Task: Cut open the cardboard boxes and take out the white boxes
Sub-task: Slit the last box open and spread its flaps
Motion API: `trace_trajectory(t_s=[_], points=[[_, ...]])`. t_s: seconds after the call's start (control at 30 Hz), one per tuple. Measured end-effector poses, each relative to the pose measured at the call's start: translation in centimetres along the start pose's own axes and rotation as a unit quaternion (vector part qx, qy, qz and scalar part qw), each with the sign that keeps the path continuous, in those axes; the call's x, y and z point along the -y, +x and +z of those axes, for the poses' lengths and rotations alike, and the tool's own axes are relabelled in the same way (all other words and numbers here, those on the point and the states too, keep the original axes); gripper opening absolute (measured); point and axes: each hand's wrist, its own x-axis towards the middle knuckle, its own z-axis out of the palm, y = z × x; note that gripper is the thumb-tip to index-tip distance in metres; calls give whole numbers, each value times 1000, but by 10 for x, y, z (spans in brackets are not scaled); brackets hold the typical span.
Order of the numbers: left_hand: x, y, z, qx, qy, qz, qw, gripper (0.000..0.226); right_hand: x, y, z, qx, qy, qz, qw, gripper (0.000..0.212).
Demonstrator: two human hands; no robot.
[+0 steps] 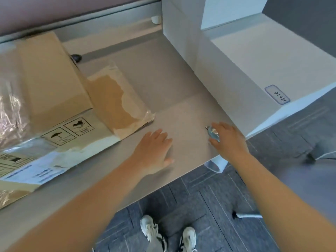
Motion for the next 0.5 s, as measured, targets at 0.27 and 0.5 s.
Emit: trace_trajectory(t_s=[0.27,0.5], points=[[5,2,-10,-34,2,-1,999,67,-1,-1,-7,-35,118,8,992,36],[18,-29,-71,-123,-15,-34,992,64,38,-16,-62,-91,295,-2,951,41]])
